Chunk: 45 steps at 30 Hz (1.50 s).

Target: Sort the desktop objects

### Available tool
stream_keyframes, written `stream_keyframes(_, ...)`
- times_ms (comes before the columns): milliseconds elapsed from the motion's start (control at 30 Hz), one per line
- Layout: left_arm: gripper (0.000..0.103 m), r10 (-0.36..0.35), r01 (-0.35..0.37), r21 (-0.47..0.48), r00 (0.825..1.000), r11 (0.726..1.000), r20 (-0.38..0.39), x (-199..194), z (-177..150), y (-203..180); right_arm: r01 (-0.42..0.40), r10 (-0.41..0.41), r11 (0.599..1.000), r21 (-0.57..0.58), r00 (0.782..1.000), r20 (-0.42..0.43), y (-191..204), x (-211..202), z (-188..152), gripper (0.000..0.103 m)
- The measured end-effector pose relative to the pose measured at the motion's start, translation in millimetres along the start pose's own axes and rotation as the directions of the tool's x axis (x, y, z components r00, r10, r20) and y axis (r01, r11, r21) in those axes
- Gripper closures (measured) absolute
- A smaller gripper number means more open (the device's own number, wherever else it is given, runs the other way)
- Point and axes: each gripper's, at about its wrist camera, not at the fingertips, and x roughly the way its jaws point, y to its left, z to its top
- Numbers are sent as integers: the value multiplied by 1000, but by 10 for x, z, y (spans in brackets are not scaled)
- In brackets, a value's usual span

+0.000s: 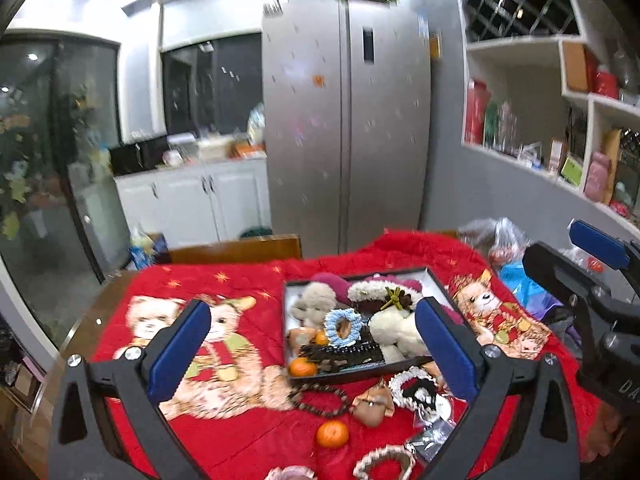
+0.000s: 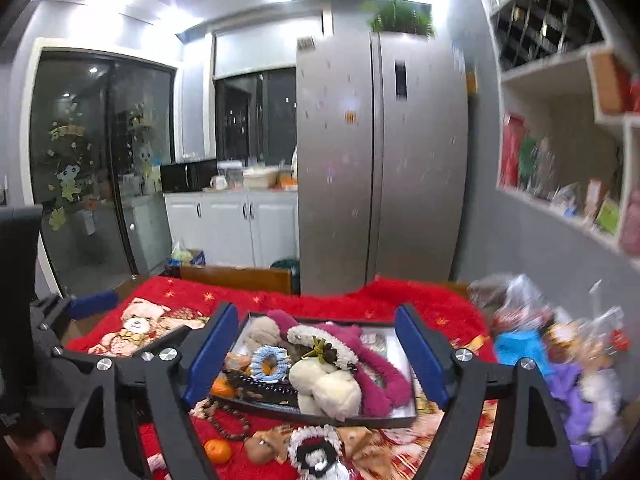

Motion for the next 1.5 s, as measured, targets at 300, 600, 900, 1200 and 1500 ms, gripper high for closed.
stream_keyframes(300,0,85,-84,-17,992,996,94,-1129,-573,13,71,-64,994,-79,994,87,415,-1218,-352,17)
stream_keyframes(600,0,50,-52,-89,998,995,-21,-1373,-1432,-38,111,-110,994,18,994,-24,380,-1616,-1243,17)
stream_keyframes(900,0,51,-55,-65,997,996,-62,-1396,-1650,-170,111,-107,993,34,988,-111,305,-1582,-1487,17)
stream_keyframes(1200,0,39,-44,-74,997,996,-73,-1396,-1684,-173,88,-83,996,31,987,-141,373,-1526,-1554,17)
stream_keyframes(1500,0,50,-55,-71,997,996,-66,-1398,-1688,-124,90,-87,996,14,985,-149,428,-1529,-1559,17)
